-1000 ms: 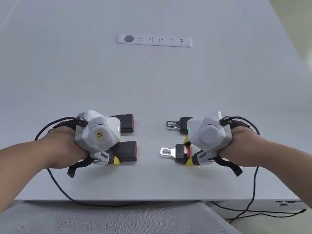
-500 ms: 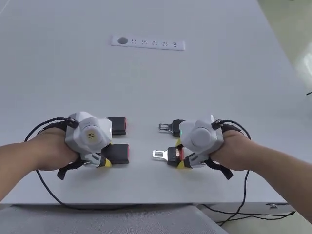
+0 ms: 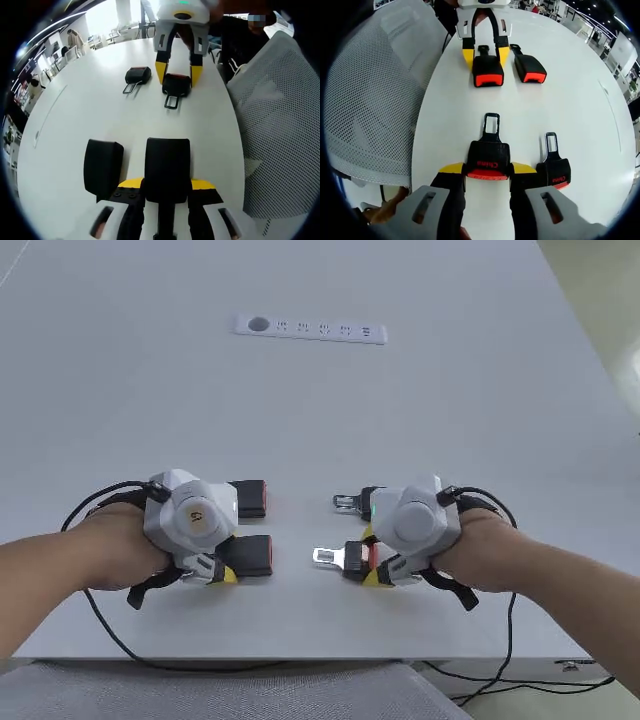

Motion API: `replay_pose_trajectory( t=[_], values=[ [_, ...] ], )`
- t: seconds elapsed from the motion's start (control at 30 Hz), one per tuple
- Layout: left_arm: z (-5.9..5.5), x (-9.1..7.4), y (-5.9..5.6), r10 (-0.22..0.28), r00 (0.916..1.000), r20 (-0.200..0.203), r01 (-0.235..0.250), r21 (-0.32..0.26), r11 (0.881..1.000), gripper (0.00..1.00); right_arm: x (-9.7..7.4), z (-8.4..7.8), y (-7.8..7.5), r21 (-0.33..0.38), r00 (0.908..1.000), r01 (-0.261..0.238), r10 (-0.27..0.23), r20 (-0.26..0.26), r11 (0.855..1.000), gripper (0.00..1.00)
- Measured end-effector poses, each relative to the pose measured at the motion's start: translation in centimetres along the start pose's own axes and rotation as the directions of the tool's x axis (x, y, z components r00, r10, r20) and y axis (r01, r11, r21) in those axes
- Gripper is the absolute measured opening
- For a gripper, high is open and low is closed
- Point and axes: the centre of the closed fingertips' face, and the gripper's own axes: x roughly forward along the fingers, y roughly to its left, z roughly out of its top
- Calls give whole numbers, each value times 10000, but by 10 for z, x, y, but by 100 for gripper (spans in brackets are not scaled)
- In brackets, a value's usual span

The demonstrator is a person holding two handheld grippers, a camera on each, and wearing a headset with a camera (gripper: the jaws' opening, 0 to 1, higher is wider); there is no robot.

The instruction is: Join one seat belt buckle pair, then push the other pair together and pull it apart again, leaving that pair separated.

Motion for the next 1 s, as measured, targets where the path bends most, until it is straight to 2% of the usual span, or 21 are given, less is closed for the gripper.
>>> replay_pose_trajectory(
  t=[0.37,0.77,1.0],
  values=[
    [0,1,0,-54,10000,-20,54,49,10000,34,8,17,1,-38,9997,12,-11,235,10000,32],
    [1,1,0,-71,9999,-151,72,98,9999,34,17,39,2,-360,9995,-54,65,298,9993,32],
    [1,0,0,-155,9997,-164,159,260,9995,34,20,46,1,-537,9995,-107,122,280,9985,32]
  ],
)
